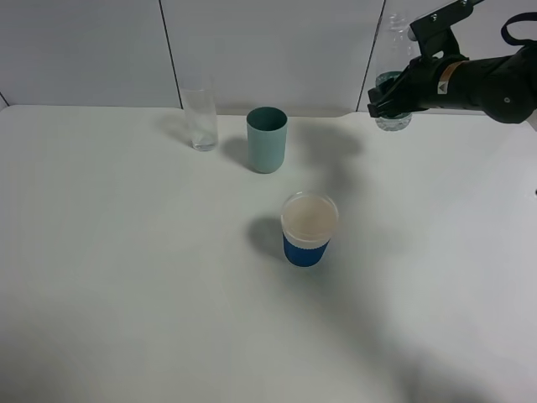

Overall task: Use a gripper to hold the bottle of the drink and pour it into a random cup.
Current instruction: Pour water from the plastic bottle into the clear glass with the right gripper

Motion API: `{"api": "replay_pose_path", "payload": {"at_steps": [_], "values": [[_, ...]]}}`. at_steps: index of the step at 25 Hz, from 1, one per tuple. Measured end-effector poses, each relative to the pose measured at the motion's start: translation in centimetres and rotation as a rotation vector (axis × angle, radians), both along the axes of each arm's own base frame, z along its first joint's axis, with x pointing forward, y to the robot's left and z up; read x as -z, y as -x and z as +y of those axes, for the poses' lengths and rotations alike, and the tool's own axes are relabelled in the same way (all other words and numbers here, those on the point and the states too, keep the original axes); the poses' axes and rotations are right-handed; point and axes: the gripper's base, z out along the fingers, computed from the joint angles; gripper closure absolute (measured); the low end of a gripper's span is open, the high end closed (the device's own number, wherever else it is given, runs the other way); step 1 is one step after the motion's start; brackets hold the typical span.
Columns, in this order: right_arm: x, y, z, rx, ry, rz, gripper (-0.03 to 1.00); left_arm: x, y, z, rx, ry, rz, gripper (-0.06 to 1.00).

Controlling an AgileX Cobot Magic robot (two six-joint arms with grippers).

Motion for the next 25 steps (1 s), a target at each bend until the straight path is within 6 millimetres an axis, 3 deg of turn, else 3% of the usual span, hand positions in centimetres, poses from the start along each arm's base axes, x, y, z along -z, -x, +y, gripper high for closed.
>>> {"api": "replay_pose_path", "payload": {"at_steps": [14,25], "values": [[0.9,0.9,2.5,-0.029,0.064,0.096,0.40,0.0,0.0,0.0,0.000,0.001,0.000,-0.05],[1.2,2.4,6.7,-0.229,0.227,0.078,0.40,0.0,0.0,0.0,0.000,0.001,0.000,-0.05]]}}
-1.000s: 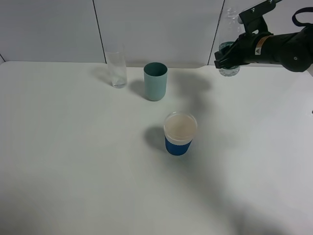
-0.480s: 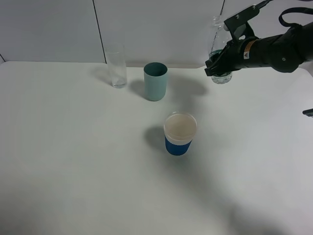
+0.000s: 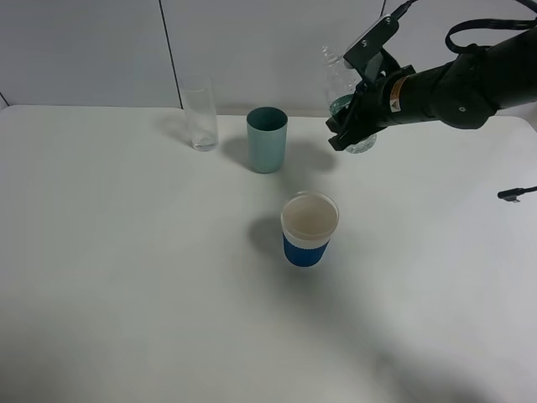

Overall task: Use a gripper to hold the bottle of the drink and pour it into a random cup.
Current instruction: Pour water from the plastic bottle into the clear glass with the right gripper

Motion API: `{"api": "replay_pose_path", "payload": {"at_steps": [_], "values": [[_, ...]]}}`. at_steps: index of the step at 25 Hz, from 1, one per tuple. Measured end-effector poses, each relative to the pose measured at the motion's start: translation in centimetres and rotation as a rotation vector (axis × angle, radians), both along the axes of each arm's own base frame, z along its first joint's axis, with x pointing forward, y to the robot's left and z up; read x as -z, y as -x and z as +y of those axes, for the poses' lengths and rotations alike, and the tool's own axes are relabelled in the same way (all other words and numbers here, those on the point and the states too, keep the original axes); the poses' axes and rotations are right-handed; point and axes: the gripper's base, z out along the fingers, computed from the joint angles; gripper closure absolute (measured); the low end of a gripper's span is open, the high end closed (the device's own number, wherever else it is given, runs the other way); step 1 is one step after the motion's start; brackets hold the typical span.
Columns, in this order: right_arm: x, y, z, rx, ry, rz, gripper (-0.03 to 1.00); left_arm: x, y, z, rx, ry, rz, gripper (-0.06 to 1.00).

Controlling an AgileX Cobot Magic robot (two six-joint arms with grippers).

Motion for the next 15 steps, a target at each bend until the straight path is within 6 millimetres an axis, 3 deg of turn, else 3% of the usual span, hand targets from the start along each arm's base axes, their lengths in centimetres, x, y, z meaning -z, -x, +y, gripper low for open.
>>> {"api": "replay_pose_path", "payload": {"at_steps": [6,15], "values": [[0.2,0.8,1.6,-0.142,0.145,-0.036,0.40,0.0,0.0,0.0,0.000,0.000,0.000,-0.05],[0.3,1.3,2.4,-0.267,0.290,-0.086,0.40,0.0,0.0,0.0,0.000,0.000,0.000,-0.05]]}}
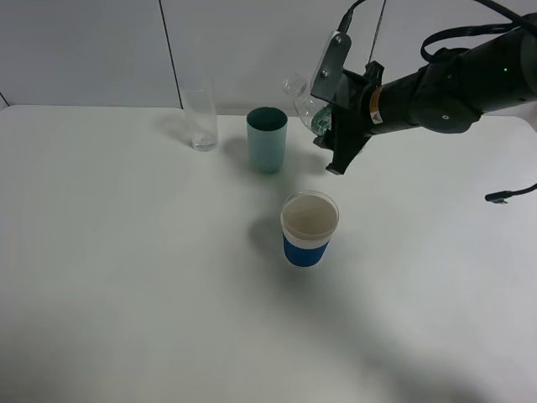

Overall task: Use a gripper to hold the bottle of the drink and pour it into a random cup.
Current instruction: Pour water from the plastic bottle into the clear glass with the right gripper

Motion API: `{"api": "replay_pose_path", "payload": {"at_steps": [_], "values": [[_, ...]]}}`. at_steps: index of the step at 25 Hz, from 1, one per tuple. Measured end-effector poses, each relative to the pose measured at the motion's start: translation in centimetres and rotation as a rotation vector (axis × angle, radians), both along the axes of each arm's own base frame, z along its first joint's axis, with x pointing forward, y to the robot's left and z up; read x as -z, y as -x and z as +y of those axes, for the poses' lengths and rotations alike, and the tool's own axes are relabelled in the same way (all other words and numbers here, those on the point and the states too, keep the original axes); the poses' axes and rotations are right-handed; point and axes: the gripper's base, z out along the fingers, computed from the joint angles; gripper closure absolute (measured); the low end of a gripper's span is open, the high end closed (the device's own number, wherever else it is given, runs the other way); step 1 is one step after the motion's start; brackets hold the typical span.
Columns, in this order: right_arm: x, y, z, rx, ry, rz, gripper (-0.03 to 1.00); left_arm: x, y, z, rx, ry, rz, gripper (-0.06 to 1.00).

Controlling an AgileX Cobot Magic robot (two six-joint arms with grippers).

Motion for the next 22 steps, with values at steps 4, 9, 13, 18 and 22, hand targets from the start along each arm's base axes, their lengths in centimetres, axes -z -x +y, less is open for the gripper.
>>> {"api": "replay_pose_path", "payload": {"at_steps": [4,9,13,18,22], "values": [[-0.7,0.1,0.1,-0.052,0.046,-0.046,0.40,0.0,0.0,0.0,0.000,0.000,0.000,-0.05],[-1.9,0.3,0.4,-0.132,0.066,-0.127,0.40,0.0,0.0,0.0,0.000,0.000,0.000,-0.05],[-2.1,0.3,0.7,-0.187,0.080,-0.163,0.40,0.0,0.0,0.0,0.000,0.000,0.000,-0.05],[-2.2,0.5,0.9,-0.248,0.113,-0.193,0.40,0.0,0.0,0.0,0.000,0.000,0.000,-0.05],[-2.1,0.5,1.0,-0.288,0.146,-0.208,0.40,0.0,0.0,0.0,0.000,0.000,0.000,-0.05]]}}
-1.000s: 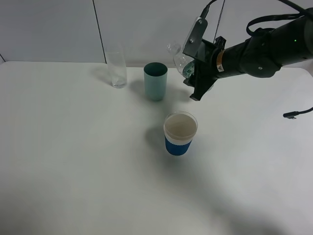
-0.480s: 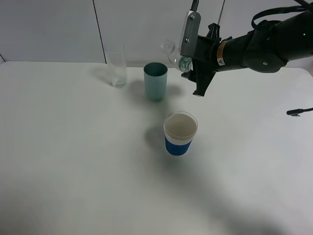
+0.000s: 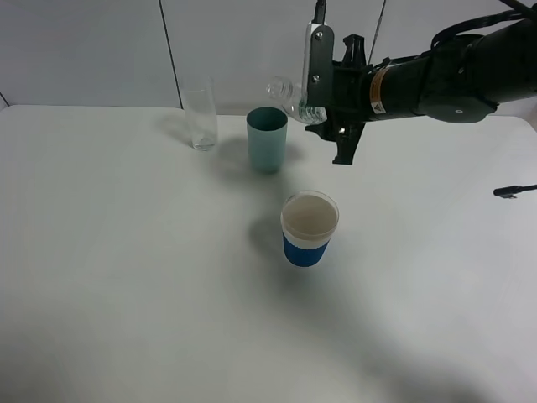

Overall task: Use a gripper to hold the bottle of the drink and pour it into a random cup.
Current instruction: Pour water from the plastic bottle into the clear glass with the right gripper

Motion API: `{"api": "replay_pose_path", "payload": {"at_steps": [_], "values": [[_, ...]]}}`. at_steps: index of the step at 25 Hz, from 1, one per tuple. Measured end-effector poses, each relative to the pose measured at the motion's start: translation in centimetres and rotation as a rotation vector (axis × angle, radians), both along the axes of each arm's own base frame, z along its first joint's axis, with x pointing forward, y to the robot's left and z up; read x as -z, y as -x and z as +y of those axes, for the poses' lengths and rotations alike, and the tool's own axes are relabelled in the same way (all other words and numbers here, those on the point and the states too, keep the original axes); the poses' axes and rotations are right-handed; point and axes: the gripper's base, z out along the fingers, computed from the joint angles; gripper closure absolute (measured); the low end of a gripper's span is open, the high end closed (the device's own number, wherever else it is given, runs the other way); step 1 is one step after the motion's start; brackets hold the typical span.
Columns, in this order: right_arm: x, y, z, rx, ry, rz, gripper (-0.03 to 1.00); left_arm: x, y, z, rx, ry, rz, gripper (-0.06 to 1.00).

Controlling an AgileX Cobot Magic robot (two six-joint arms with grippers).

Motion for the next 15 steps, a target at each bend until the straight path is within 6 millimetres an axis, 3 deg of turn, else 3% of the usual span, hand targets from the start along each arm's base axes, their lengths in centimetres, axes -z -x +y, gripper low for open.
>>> {"api": "replay_pose_path", "payload": {"at_steps": [4,11,15], "values": [[-0.1,0.1,0.3,-0.051,0.012,-0.022,0.40,0.0,0.0,0.0,0.000,0.000,0.000,-0.05],[-0.8,0.2,0.5,-0.126,-0.135,-0.021,0.40,0.0,0.0,0.0,0.000,0.000,0.000,-0.05],[-1.0,-0.1,-0.5,-0.148,-0.153,-0.026,0.40,0.0,0.0,0.0,0.000,0.000,0.000,-0.05]]}}
